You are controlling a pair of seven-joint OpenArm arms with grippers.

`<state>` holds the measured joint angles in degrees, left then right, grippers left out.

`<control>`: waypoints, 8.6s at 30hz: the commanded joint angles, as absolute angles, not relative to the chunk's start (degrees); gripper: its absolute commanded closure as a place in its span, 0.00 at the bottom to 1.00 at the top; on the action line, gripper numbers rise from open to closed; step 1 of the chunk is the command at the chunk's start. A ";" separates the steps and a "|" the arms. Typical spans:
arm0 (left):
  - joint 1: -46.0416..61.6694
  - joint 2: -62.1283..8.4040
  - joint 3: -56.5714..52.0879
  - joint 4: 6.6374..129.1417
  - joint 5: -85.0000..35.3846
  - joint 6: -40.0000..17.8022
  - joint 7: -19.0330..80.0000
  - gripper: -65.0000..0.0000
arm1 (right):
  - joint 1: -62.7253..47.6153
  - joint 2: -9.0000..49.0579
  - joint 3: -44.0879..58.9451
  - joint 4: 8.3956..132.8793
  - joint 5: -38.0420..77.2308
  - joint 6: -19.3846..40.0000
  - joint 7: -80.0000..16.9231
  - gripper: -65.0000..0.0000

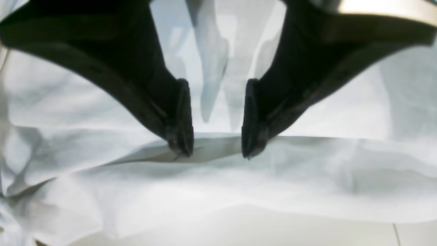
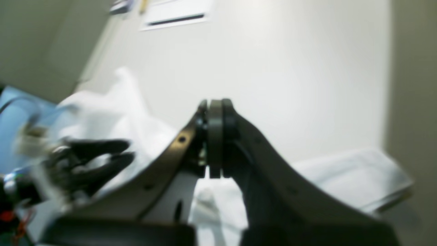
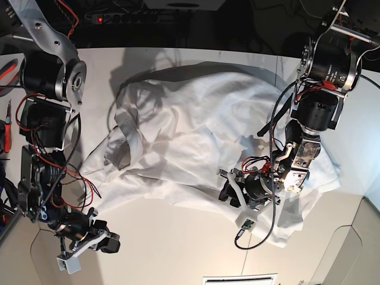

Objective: Layout the t-shirt on the table in an organized manner, then fold the t-shirt properly
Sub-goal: 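Pull the gripped fabric with the right gripper away from the left gripper, then hold the shirt with the left gripper and drag the right gripper outward, then move the left gripper back to the shirt edge and grasp it, then pull the shirt edges apart with both grippers to stretch it flat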

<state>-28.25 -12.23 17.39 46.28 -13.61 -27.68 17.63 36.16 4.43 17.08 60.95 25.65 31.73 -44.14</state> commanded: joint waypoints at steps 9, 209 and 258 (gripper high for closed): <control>-30.15 -12.40 17.23 47.16 -14.35 -27.66 16.47 0.58 | 17.32 1.72 13.72 89.91 41.10 32.42 -55.09 1.00; -19.51 -26.46 4.91 55.40 -16.86 -27.68 23.09 0.55 | 18.31 16.36 -12.34 62.87 1.96 18.17 -39.92 1.00; -9.93 -25.06 -3.14 72.79 -23.40 -28.40 31.11 1.00 | 18.37 16.34 -12.34 62.87 3.86 14.24 -42.04 1.00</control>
<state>-8.51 -23.90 -2.50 71.70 -23.20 -28.80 32.49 17.93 15.55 -12.51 63.05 5.43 15.16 -39.66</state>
